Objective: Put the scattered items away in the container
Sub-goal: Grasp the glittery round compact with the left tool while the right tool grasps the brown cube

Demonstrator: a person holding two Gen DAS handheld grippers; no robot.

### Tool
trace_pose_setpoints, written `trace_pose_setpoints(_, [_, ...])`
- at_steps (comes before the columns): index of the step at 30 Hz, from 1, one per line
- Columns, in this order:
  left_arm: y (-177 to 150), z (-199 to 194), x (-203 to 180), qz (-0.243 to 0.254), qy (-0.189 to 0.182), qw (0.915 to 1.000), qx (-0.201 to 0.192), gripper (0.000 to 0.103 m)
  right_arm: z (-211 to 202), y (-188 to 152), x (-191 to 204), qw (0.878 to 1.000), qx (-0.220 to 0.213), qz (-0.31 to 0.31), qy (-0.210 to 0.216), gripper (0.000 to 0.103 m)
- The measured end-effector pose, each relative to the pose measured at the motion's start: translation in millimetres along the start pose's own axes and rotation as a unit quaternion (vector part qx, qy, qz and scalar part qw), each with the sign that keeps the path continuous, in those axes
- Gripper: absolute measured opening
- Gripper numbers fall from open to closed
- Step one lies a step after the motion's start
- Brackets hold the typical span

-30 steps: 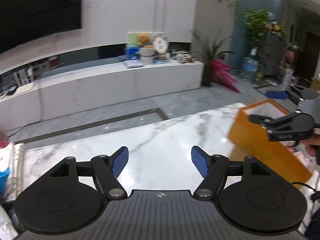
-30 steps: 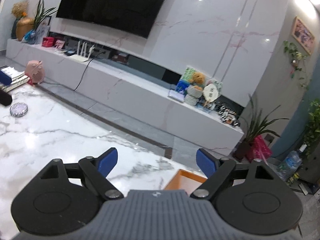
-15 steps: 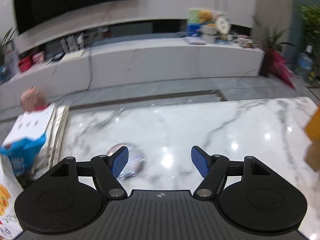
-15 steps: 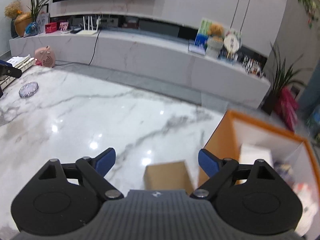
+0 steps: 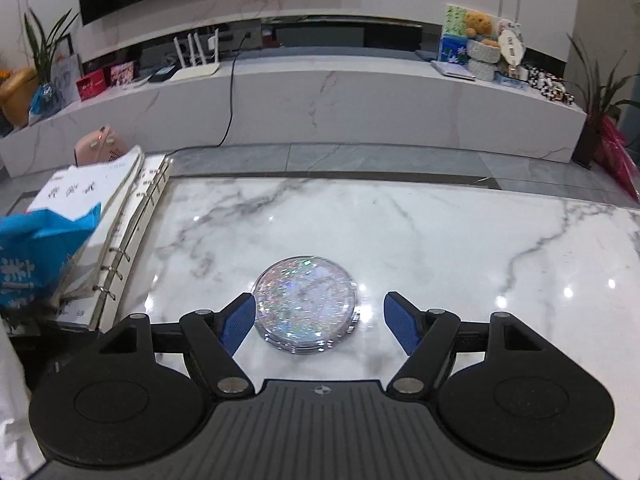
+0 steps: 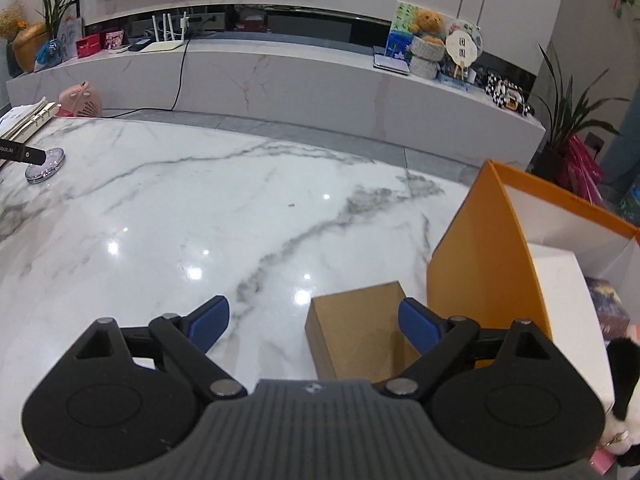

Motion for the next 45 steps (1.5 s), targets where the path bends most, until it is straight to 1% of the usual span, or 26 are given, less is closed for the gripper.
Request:
trace_pose_setpoints(4, [-5.5,14.8,10.0,-0.025,-0.001,0.9995,0.017,0.084,2.0,-3.3,-0.4,1.000,0.009,-0.003,0.005,0.093])
trace_pose_setpoints(6, [-9.0,17.4,12.9,-0.037,-0.007,0.9992,0.016,0.088,3.1,-5.0,-0.5,1.000,0.011,-0.009,0.006,0.093])
trace_pose_setpoints(7, [-9.6,19.0,13.7,-0.041,-0.010,0.9990,0.014,0.088,3.0,-5.8,0.2,1.000,0.010,-0.015,0.005,0.093])
trace_pose_setpoints(9, [-8.9,19.2,12.9,-0.043,-0.015,0.9989,0.013,0.089,2.7,-7.7,1.1,1.000,0.007,-0.023,0.004,0.093])
trace_pose_setpoints(11, [-7.7,20.2,10.4,-0.038,-0.011,0.9991,0.013,0.089,2.9,-9.4,2.2,1.000,0.004,-0.031,0.000,0.093])
trace_pose_setpoints(15, [-6.7,22.4,5.0,-0.023,-0.003,0.9997,0.013,0.089,8.6,-14.8,9.6,0.997,-0.008,-0.078,-0.030,0.093])
trace_pose_setpoints(18, [-6.4,23.7,2.1,-0.014,0.001,0.9998,0.014,0.089,11.1,-13.4,15.5,0.990,-0.029,-0.127,-0.062,0.093])
trace_pose_setpoints(19, [-6.2,23.6,1.6,-0.013,0.001,0.9998,0.015,0.089,12.2,-10.6,16.2,0.988,-0.029,-0.137,-0.070,0.093])
trace_pose_setpoints(20, [-6.3,23.6,1.6,-0.014,0.001,0.9998,0.015,0.089,14.6,-7.6,16.3,0.987,-0.020,-0.142,-0.072,0.094])
trace_pose_setpoints(22, [-6.6,23.9,2.0,-0.014,0.001,0.9998,0.014,0.089,21.6,-4.2,15.9,0.987,0.015,-0.146,-0.067,0.094])
trace_pose_setpoints(24, [-6.6,24.6,3.4,-0.013,-0.001,0.9998,0.015,0.089,25.7,-4.2,15.8,0.986,0.033,-0.148,-0.067,0.094])
trace_pose_setpoints(27, [-5.8,24.8,4.5,-0.011,-0.004,0.9998,0.019,0.089,27.8,-5.1,16.9,0.985,0.040,-0.153,-0.075,0.094])
trace_pose_setpoints(29, [-5.7,24.6,4.6,-0.010,-0.004,0.9998,0.018,0.086,29.9,-7.1,17.5,0.983,0.045,-0.161,-0.081,0.094])
trace_pose_setpoints(33, [-4.7,24.3,1.8,-0.003,-0.013,0.9997,0.021,0.086,32.0,-9.7,19.2,0.980,0.046,-0.171,-0.091,0.095])
trace_pose_setpoints(34, [-4.7,23.7,0.0,0.002,-0.017,0.9996,0.021,0.086,31.5,-9.1,19.5,0.980,0.047,-0.170,-0.091,0.094])
trace_pose_setpoints(36, [-5.7,21.5,-4.5,0.013,-0.027,0.9993,0.023,0.085,30.5,-8.3,19.3,0.979,0.046,-0.172,-0.096,0.088])
trace_pose_setpoints(38, [-7.2,18.6,-8.3,0.021,-0.039,0.9987,0.026,0.085,29.7,-8.5,18.7,0.977,0.045,-0.180,-0.109,0.078])
trace_pose_setpoints(40, [-9.8,14.2,-14.5,0.036,-0.051,0.9976,0.029,0.085,27.2,-7.1,16.8,0.976,0.044,-0.182,-0.113,0.072])
trace_pose_setpoints(43, [-18.0,4.1,-27.6,0.059,-0.071,0.9953,0.029,0.085,21.5,-5.3,15.4,0.977,0.050,-0.178,-0.103,0.069])
trace_pose_setpoints(45, [-26.0,-5.5,-39.8,0.076,-0.084,0.9932,0.026,0.085,17.9,-6.3,15.6,0.978,0.057,-0.177,-0.093,0.069])
Point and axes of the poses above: each gripper's, at about its wrist camera, not at the fingertips, and z roughly the way its jaws point, x to its left, y to its top, the point moved 1 cm from there along z, roughly the way its jaws point, and after that the axes turned 13 degrees about z, right-handed, at the moved point
